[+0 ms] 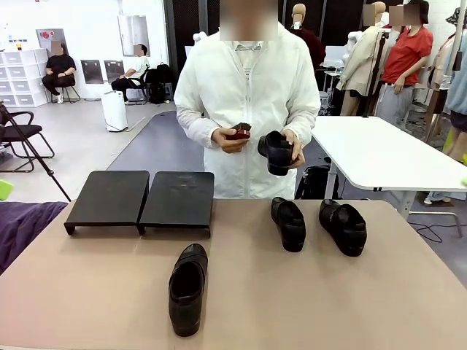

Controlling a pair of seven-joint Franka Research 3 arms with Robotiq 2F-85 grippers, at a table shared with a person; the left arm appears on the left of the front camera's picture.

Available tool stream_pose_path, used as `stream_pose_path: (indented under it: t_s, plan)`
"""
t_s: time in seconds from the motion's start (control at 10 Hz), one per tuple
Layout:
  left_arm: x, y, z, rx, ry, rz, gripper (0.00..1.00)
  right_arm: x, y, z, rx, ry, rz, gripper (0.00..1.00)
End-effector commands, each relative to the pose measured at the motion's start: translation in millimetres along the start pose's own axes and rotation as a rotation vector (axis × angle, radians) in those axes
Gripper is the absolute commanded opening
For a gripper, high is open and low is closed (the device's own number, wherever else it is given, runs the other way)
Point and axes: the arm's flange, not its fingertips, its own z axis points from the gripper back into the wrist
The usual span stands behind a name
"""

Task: Organize the shoes by placing them on the stand.
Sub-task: Pick up one Shoe and place it in the middle of the table.

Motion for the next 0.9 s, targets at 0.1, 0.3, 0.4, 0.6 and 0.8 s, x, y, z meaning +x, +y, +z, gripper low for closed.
stream_pose_path:
  t_s: [0.1, 0.3, 0.4, 0.6, 0.8]
  plan:
    - [-1, -1, 1, -0.016, 0.001, -0.004, 1.0, 24, -75, -16, 0.566, -0.392, -0.078, 1.0]
    - [-1, -1, 1, -0.016, 0.001, -0.004, 1.0, 4, -41, 15, 0.151, -0.074, -0.043, 1.0]
    - [-1, -1, 1, -0.016, 0.001, -0.004, 1.0, 4, -41, 15, 0.151, -0.074, -0.043, 1.0]
    - [-1, -1, 1, -0.016, 0.001, -0.004, 1.0, 4, -41, 15, 0.151, -0.074, -0.043, 1.0]
    - [-1, -1, 1, -0.016, 0.001, -0.004, 1.0, 4, -41, 15, 0.151, -0.074, -0.043, 1.0]
